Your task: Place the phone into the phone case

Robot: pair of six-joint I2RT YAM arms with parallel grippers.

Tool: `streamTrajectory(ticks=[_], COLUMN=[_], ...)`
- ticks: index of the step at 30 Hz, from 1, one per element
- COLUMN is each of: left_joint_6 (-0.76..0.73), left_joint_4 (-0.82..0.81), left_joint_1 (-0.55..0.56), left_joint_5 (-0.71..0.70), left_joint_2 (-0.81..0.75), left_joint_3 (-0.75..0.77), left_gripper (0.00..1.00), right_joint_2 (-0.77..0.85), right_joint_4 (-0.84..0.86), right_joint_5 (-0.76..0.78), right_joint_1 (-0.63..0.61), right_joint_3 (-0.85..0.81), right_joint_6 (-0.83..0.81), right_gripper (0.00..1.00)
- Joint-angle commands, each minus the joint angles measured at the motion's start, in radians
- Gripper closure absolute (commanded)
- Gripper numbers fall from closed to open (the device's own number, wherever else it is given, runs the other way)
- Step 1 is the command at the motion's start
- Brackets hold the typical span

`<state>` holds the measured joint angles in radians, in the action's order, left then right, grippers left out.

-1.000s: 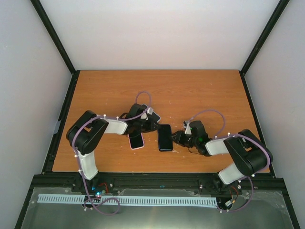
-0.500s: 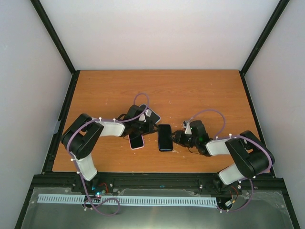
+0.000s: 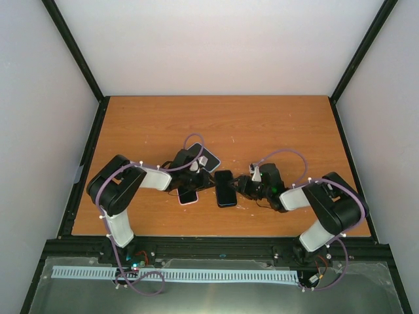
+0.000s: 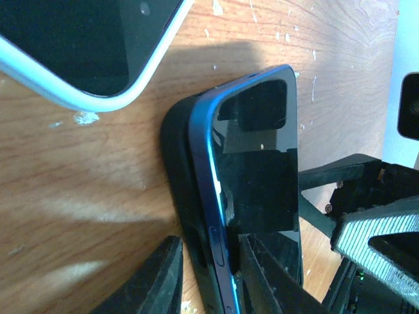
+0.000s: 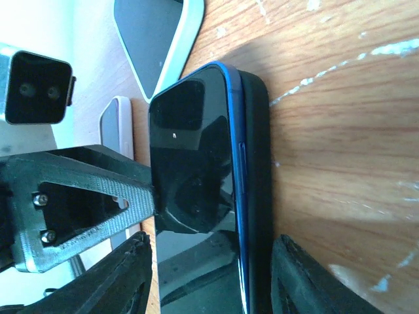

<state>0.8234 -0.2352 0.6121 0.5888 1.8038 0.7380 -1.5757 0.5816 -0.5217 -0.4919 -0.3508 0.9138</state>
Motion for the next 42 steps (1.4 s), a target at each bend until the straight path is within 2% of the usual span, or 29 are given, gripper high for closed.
streamTrajectory(ticks=[1,5,10,15,19,22,35,39,42], left_joint_6=[0.021,0.017,0.030,0.013,0.017,0.023,0.006,0.003,0.002], left_joint_4=[-0.052,-0.044,-0.065,-0.067,-0.074,-0.088,-0.070,-0.063,-0.062], left_joint_1=[0.011,0.011,0.010,0.011,0.011,0.011,0.010,0.011,0.011], left_joint_5=[0.038,0.021,0.030,0.030,0.021,0.020,0.003,-0.014,-0.014], left_joint_2=[0.015,-0.003,0.007,0.008,0.013,-0.003,-0.024,-0.039,-0.039], left_joint_3=[-0.012,-0.031,-0.053,-0.052,-0.062,-0.075,-0.085,-0.089,-0.088], left_gripper=[0.77,0.80,0.82,0.80,0.79,0.75,0.64,0.64,0.64], right_joint_2=[-0.051,-0.076,-0.057,-0.027,-0.006,0.002,-0.094,-0.117,-0.117], right_joint_4=[0.164,0.310,0.379,0.378,0.274,0.264,0.491,0.492,0.458], right_joint_5=[-0.073,-0.101,-0.090,-0.096,-0.070,-0.062,-0.111,-0.108,-0.094], right_joint_1=[-0.008,-0.010,-0.017,-0.022,-0.059,-0.071,-0.071,-0.071,-0.071], right_joint_3=[0.004,0.023,0.063,0.059,0.014,0.020,0.038,0.035,0.033], right_joint_6=[0.092,0.170,0.204,0.207,0.164,0.159,0.261,0.259,0.242], right_gripper=[0.51,0.51,0.51,0.51,0.51,0.51,0.53,0.54,0.59])
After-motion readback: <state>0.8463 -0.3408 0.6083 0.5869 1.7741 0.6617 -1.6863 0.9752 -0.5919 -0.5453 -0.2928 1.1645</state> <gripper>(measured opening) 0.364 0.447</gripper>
